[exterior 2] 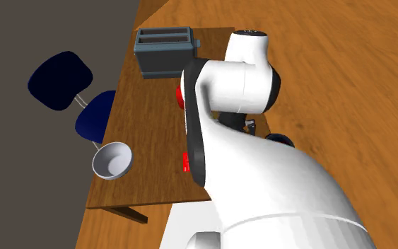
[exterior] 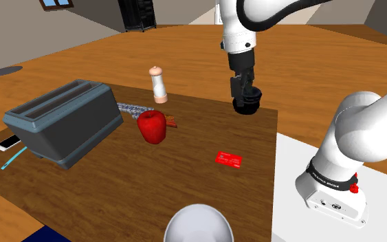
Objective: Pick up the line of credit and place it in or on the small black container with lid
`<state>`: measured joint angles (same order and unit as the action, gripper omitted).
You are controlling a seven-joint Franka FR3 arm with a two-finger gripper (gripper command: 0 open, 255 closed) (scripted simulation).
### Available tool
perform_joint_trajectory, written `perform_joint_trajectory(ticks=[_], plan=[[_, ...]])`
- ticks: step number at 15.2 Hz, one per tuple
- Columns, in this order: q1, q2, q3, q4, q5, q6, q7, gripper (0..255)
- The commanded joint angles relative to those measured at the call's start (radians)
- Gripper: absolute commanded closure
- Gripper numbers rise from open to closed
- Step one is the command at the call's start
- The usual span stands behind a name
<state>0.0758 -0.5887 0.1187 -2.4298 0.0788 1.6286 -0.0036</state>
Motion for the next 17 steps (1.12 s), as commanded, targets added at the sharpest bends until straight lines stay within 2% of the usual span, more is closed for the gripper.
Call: perform_joint_trajectory(ticks=[1, 13, 17], plan=[[0.017, 0.072, 0.031, 0.014, 0.010, 0.007, 0.018, 0], [0.133, 0.474, 0.210, 0.080, 0.073, 0.041, 0.145, 0], [0.138, 0.475, 0.215, 0.039, 0.080, 0.080, 0.144, 0]])
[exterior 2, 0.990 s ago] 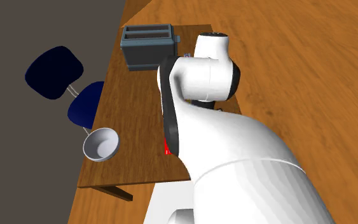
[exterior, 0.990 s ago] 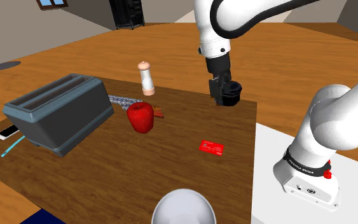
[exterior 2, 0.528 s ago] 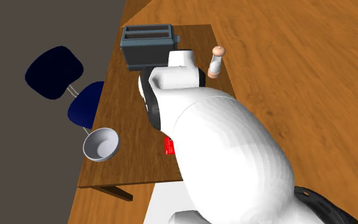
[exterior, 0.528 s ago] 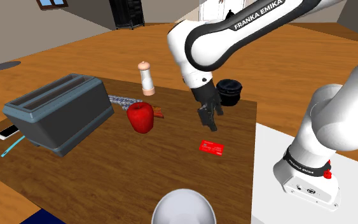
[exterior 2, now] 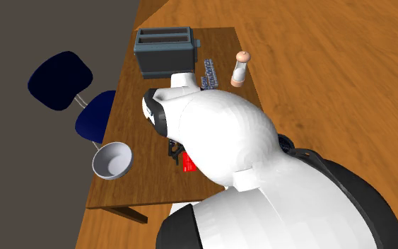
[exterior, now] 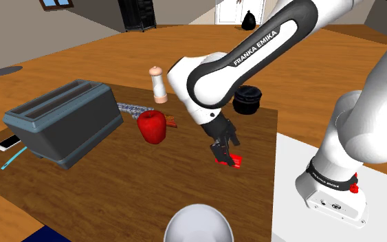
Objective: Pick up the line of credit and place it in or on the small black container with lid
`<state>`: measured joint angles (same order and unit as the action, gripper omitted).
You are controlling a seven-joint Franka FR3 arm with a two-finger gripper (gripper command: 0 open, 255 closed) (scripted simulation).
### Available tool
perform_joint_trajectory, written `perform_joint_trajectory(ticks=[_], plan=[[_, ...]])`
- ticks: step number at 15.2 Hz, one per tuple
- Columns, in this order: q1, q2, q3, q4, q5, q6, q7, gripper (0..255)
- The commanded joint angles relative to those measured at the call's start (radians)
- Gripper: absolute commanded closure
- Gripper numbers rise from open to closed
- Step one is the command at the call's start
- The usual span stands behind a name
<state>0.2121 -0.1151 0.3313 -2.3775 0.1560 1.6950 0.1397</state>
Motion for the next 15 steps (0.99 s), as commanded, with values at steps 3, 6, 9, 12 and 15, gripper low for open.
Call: perform_joint_trajectory(ticks=[3, 6, 9, 12, 15], plan=[[0.005, -0.002, 0.006, -0.055, 0.008, 0.052, -0.002, 0], [0.007, -0.002, 0.007, -0.076, 0.011, 0.073, -0.003, 0], [0.007, -0.002, 0.007, -0.076, 0.011, 0.073, -0.003, 0], [0.007, -0.002, 0.007, -0.076, 0.011, 0.073, -0.003, 0], [0.007, 0.000, 0.008, -0.075, 0.011, 0.074, -0.002, 255]])
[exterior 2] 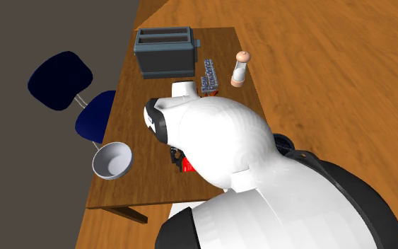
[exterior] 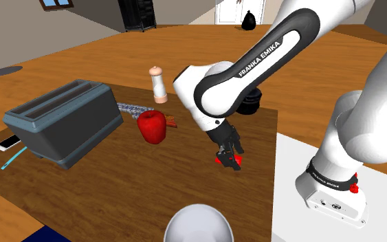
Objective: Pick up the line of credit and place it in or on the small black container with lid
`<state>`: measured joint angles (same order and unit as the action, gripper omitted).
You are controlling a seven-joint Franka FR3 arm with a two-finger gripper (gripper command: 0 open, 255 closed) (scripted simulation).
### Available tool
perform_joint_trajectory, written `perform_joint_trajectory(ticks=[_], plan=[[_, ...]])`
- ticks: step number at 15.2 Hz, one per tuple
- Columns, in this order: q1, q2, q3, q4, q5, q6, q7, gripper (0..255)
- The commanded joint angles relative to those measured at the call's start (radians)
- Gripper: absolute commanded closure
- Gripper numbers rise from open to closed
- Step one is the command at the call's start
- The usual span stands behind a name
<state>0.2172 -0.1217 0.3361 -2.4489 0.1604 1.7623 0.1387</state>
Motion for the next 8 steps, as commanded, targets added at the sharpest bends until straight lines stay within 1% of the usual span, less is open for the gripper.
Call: perform_joint_trajectory(ticks=[1, 7, 8], plan=[[0.003, 0.006, 0.004, -0.004, 0.007, 0.006, 0.000, 255], [0.003, 0.004, 0.002, -0.005, 0.007, 0.006, -0.002, 255], [0.003, -0.005, 0.001, 0.000, 0.008, -0.009, -0.002, 255]])
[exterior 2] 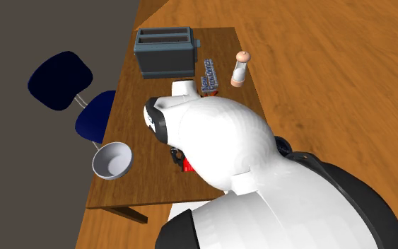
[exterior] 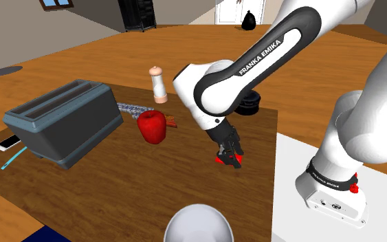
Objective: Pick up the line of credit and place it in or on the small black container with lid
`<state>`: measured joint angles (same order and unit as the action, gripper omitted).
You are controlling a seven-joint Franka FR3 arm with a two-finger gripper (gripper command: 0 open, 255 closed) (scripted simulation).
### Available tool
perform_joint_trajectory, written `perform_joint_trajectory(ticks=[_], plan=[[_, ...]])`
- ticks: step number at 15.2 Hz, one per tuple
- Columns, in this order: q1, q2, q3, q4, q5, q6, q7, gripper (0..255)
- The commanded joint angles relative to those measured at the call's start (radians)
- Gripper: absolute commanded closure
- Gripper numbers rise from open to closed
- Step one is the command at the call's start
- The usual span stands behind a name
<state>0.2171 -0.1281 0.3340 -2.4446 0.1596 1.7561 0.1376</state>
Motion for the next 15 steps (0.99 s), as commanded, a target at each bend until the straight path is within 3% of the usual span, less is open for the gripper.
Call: perform_joint_trajectory(ticks=[1, 15], plan=[[0.003, -0.009, 0.001, 0.001, 0.010, -0.018, -0.002, 255], [0.002, -0.115, -0.016, 0.101, 0.020, -0.222, -0.004, 255]])
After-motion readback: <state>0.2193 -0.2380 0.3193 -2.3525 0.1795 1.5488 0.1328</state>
